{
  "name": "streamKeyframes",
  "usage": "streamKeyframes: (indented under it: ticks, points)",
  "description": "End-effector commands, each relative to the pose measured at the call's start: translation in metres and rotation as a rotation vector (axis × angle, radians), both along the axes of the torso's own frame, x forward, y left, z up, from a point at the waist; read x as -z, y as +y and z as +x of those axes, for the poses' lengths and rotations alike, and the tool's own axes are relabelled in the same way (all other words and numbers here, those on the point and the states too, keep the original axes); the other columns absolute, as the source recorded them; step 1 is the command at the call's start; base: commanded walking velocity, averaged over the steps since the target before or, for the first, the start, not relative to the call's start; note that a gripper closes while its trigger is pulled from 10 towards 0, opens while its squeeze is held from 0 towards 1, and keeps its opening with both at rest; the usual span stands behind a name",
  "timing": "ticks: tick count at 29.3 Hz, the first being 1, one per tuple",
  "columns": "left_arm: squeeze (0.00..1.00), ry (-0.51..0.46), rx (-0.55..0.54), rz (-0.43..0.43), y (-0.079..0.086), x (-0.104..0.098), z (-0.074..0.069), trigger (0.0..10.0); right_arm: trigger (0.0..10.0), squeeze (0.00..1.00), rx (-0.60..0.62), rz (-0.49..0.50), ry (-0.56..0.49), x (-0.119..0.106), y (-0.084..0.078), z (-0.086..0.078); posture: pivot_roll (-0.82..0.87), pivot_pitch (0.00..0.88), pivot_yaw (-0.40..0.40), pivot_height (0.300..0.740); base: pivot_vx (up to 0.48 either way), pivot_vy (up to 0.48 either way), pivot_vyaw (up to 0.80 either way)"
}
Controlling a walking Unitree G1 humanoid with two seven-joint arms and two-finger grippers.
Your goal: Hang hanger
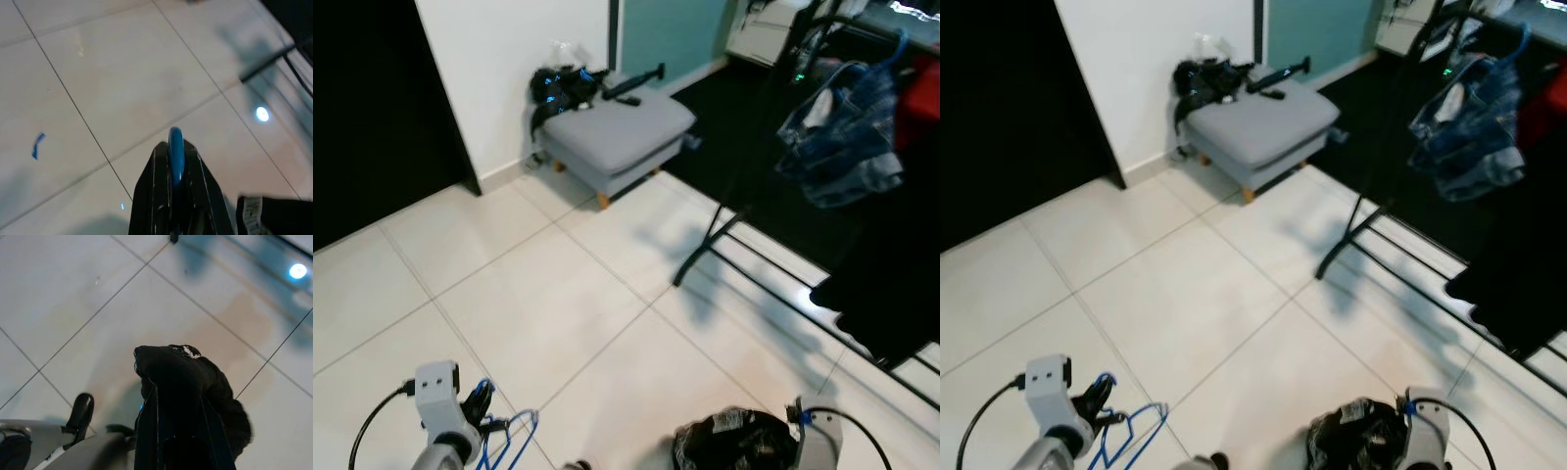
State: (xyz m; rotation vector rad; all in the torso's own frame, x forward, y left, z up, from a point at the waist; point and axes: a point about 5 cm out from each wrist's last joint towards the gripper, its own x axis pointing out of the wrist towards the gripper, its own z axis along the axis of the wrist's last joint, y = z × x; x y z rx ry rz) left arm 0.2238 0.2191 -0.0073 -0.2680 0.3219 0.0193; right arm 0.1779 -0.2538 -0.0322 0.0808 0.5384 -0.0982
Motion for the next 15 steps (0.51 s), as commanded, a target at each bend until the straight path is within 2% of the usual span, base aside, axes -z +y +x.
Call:
streamKeyframes:
  ticks: [1, 5, 15]
  points:
    - [0.00, 0.043, 0.001, 0.005, 0.001, 0.009, -0.008, 10.0, 10.0, 0.00, 0.038, 0.017, -0.023, 0.000, -0.004, -0.003, 0.04, 0.214, -0.048, 0.740, 0.000, 0.000, 0.77]
    - [0.00, 0.060, 0.003, 0.007, 0.006, 0.013, -0.008, 10.0, 10.0, 0.00, 0.057, 0.098, -0.036, 0.002, -0.005, -0.005, 0.03, 0.214, -0.048, 0.740, 0.000, 0.000, 0.77]
    - [0.00, 0.095, -0.001, 0.009, 0.015, 0.022, -0.011, 10.0, 10.0, 0.00, 0.010, 0.109, -0.036, 0.004, -0.005, -0.003, 0.04, 0.211, -0.056, 0.740, 0.000, 0.000, 0.77]
